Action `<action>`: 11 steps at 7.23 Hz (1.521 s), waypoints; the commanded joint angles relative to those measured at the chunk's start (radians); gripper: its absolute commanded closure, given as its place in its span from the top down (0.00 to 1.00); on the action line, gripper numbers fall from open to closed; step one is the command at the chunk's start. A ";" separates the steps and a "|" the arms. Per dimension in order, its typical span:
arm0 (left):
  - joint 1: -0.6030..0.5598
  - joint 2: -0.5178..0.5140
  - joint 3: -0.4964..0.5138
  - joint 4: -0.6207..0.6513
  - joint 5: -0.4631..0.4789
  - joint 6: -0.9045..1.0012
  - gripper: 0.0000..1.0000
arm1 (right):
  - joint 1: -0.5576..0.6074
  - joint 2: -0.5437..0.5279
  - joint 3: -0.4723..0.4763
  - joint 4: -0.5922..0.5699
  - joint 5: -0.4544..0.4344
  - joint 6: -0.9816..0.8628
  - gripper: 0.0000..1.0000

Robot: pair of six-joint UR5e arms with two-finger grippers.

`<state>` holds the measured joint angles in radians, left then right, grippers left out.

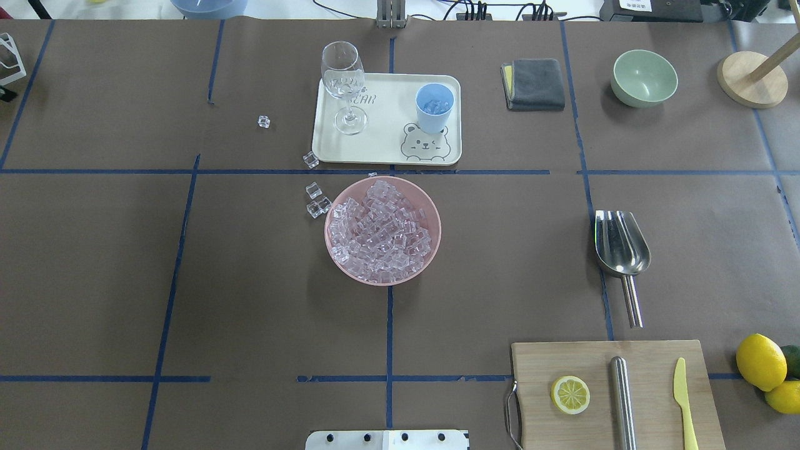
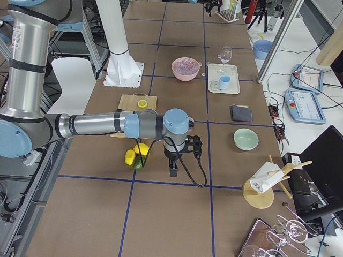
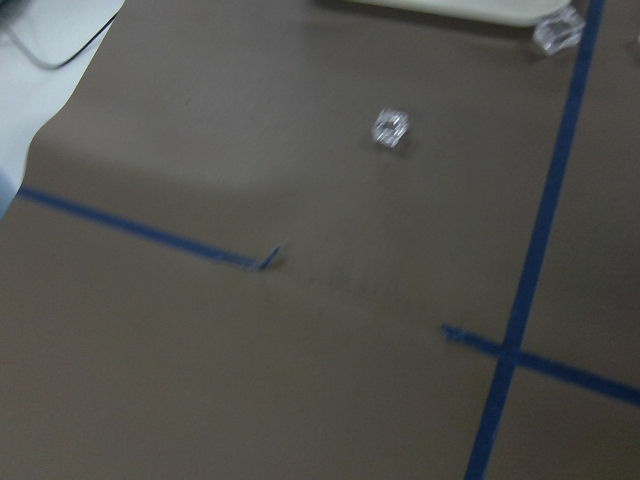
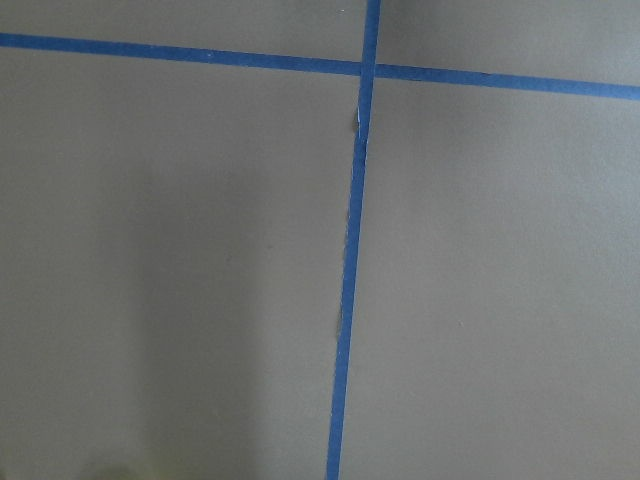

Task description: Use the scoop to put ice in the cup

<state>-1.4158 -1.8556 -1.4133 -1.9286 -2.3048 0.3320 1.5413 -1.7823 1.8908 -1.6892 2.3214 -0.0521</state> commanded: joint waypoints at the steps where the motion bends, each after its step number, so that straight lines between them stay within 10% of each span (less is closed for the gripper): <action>1: -0.161 0.037 0.001 0.190 -0.098 -0.010 1.00 | 0.000 0.000 -0.006 -0.001 -0.001 0.001 1.00; 11: -0.183 0.199 -0.082 0.342 -0.028 -0.153 1.00 | 0.000 0.000 -0.010 0.000 0.003 0.001 1.00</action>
<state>-1.5977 -1.6594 -1.4928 -1.5827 -2.3293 0.2787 1.5416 -1.7825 1.8803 -1.6890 2.3240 -0.0506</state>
